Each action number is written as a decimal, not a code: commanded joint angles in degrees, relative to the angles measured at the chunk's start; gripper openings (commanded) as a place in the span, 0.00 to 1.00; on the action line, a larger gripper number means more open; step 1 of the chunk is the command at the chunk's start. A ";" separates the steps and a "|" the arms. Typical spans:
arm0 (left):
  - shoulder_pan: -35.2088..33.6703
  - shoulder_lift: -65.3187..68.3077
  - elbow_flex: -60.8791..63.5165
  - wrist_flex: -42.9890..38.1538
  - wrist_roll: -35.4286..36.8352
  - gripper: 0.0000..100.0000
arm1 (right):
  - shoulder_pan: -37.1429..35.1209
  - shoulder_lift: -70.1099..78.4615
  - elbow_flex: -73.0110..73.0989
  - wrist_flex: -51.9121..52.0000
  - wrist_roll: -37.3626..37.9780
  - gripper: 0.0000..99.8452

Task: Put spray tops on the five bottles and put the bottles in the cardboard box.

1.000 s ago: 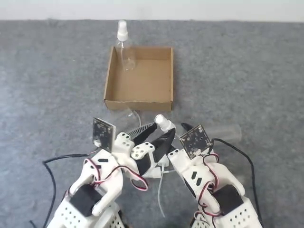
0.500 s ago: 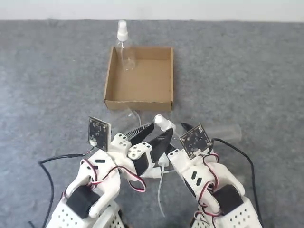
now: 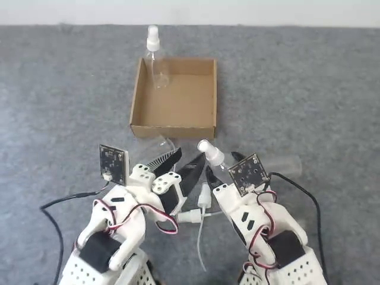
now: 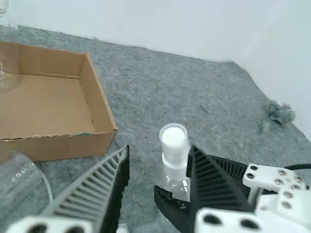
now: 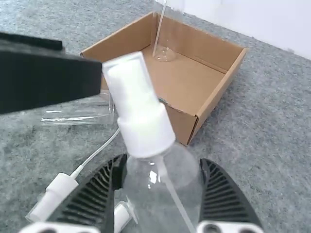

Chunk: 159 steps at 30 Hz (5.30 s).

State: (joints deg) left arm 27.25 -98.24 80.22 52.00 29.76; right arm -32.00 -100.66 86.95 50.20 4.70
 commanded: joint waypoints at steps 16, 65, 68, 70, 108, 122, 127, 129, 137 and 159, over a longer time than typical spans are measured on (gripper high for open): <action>-8.35 -1.23 -3.38 -0.26 0.26 0.18 | 0.92 -1.19 -1.41 -1.45 0.62 0.10; -15.38 -1.23 10.77 -15.56 -3.43 0.01 | 3.82 -1.19 -4.92 -0.84 -3.87 0.10; -15.38 -1.23 10.95 -15.47 -3.43 0.01 | 3.82 -1.19 -5.54 -0.84 -3.87 0.10; -15.38 -1.23 11.47 -15.65 -3.43 0.01 | 3.82 -1.19 -6.95 -0.75 -3.96 0.10; -15.38 -1.23 14.81 -15.74 -7.91 0.01 | 3.56 -0.40 -8.44 -30.73 -3.96 0.10; -15.38 -1.23 14.81 -15.74 -8.00 0.01 | 3.56 9.71 -18.99 -36.79 -4.31 0.10; -15.38 -1.23 14.90 -15.74 -8.00 0.01 | 3.47 20.62 -25.85 -36.88 -4.40 0.10; -15.38 -1.23 14.90 -15.74 -8.00 0.01 | 3.47 24.22 -28.13 -36.88 -4.40 0.10; -15.38 -1.23 14.90 -15.74 -8.00 0.01 | 3.38 36.26 -35.52 -37.76 -8.18 0.11; -15.38 -1.23 14.90 -15.74 -8.00 0.01 | 3.47 59.65 -35.87 -62.99 -12.40 0.10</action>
State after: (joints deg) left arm 12.04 -98.68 95.78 38.11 22.46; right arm -29.36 -42.64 55.56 -8.44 -7.25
